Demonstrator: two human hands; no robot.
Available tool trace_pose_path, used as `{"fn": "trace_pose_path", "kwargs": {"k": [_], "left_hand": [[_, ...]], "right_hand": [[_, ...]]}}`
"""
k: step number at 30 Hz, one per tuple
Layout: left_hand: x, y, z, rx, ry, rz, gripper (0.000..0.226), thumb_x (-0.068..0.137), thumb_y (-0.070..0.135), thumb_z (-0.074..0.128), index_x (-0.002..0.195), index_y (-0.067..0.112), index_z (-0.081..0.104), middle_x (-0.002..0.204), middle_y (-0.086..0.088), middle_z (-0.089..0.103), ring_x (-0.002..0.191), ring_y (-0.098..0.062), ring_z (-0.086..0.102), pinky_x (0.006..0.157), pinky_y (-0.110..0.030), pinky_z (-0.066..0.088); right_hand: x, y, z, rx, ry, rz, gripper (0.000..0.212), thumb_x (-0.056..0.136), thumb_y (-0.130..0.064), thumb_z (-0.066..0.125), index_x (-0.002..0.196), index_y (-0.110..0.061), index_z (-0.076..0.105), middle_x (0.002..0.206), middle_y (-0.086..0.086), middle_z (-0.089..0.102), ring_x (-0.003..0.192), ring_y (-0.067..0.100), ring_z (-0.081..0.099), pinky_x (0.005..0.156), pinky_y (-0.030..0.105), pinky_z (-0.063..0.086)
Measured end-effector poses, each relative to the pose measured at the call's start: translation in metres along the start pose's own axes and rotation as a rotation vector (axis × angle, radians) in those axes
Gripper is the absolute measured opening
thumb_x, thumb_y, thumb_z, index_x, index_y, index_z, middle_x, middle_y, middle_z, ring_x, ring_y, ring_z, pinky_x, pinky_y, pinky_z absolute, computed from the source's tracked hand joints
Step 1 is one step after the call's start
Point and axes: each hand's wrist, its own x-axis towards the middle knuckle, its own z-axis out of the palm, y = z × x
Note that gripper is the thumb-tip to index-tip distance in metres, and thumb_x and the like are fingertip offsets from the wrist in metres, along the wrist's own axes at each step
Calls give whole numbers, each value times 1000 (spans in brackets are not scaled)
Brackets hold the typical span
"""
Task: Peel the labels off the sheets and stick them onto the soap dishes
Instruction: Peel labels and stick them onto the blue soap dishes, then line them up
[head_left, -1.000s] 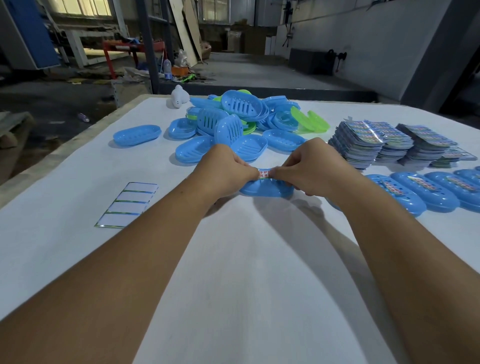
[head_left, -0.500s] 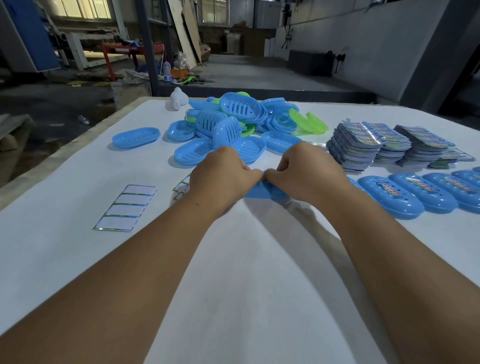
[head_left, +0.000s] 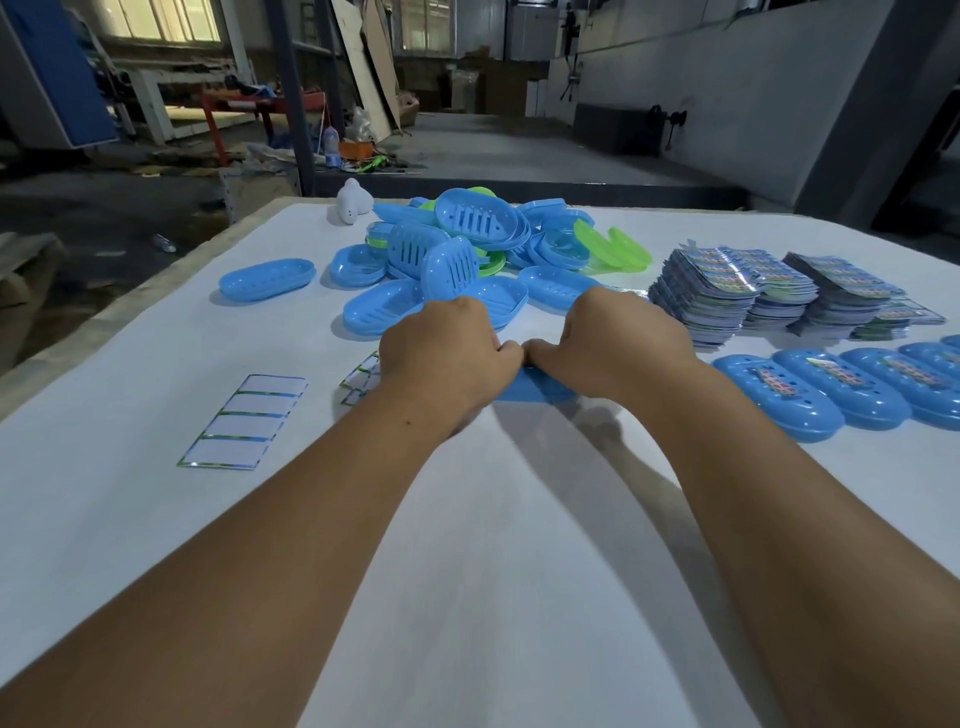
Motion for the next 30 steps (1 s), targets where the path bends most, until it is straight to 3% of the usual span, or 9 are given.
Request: {"fn": "trace_pose_path", "kwargs": {"k": [7,10,12,15,18,21,26,30], "left_hand": [[-2,-3,0,0,24,4,36,85,57,59,97,23,60,91,0,63,86,-27,59,68,-33,43],[-2,-4,2,-36,15,-11,36,85,58,60,97,24,57,92,0,61,88,-27,59,68,-33,42],[-2,-5,3,-82,8,-16,33,84,58,62,92,27,53,89,3,58,87,-26,59,68,-33,40],[-1,-8,3,-165,8,-29,30,84,56,63,87,30,49,86,6,56,85,-24,57,67,-33,39],[0,-11,2,-206,58,-42,26,87,52,61,81,30,47,84,7,57,82,-24,57,63,-32,36],[2,-15,-1,-207,85,-50,22,88,48,60,84,30,48,87,7,60,79,-21,57,60,-31,36],[2,-21,-3,-210,100,-62,14,89,41,58,91,27,54,86,7,58,80,-20,55,61,-31,36],[3,-23,-3,-187,108,-71,14,90,40,58,91,27,54,79,11,52,79,-19,55,57,-29,34]], "right_hand": [[1,6,2,64,-85,32,59,78,-71,61,64,-16,43,65,0,52,62,21,50,51,28,29],[0,7,2,146,-89,5,56,79,-68,65,65,-14,53,66,3,58,68,26,56,51,32,34],[-1,9,2,216,-81,-76,48,83,-61,67,84,-13,67,85,5,67,85,26,62,62,36,43],[-3,9,2,309,-78,-198,37,90,-49,68,117,-23,66,115,-2,64,110,19,57,81,29,37],[-7,4,1,440,-121,-292,37,88,-42,71,122,-30,66,120,-11,66,111,10,58,89,27,44],[-11,0,-1,476,-251,-346,54,77,-50,73,129,-41,62,125,-18,63,114,4,59,99,29,47],[-14,0,-1,433,-301,-332,61,74,-51,75,132,-43,59,115,-18,62,103,7,61,90,27,48],[-17,1,-2,207,-237,-263,61,75,-66,66,132,-43,59,109,-11,58,96,15,54,81,30,43]]}}
